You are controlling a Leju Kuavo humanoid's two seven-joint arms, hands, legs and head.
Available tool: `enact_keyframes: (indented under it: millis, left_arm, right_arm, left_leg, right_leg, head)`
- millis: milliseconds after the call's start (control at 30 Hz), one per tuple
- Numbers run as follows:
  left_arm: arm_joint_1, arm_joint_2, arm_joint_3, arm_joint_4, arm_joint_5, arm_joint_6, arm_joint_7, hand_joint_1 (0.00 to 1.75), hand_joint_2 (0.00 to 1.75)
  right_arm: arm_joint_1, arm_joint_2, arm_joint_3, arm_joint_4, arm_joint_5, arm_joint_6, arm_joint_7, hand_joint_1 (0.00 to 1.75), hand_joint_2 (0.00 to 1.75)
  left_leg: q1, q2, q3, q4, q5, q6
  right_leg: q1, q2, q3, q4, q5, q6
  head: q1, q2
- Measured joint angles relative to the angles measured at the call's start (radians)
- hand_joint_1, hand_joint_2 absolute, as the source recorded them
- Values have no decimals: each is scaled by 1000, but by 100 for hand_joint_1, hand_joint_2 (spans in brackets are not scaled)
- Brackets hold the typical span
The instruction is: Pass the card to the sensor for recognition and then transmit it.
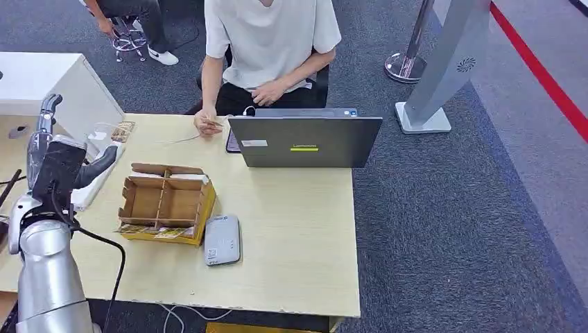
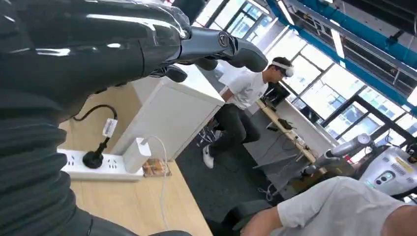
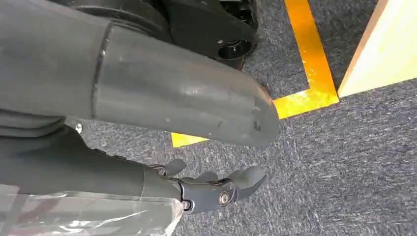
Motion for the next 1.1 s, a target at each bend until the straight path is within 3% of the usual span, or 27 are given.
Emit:
enact_keyframes:
  millis: [667, 733, 933, 1100]
  left_arm:
    - [-141, 132, -392, 64, -542, 156, 275, 0, 175]
    - [-154, 145, -426, 72, -595, 171, 303, 175, 175]
    - [-182, 179, -520, 100, -749, 204, 385, 175, 175]
    - [-193, 191, -549, 121, -766, 204, 399, 175, 175]
  right_arm:
    - [0, 0, 72, 9, 74, -6, 64, 0, 0]
    - [0, 0, 79, 10, 85, -8, 71, 0, 0]
    - [0, 0, 102, 14, 113, -15, 97, 0, 0]
    - [0, 0, 114, 16, 118, -18, 102, 0, 0]
  left_leg:
    - [0, 0, 0, 0, 0, 0]
    - [0, 0, 0, 0, 0, 0]
    - [0, 0, 0, 0, 1, 0]
    - [0, 0, 0, 0, 1, 0]
  right_leg:
    - [0, 0, 0, 0, 1, -1]
    - [0, 0, 0, 0, 1, -1]
    - [0, 0, 0, 1, 1, -1]
    - [0, 0, 0, 1, 1, -1]
  head:
    - [0, 0]
    - [0, 0]
    - [0, 0]
    - [0, 0]
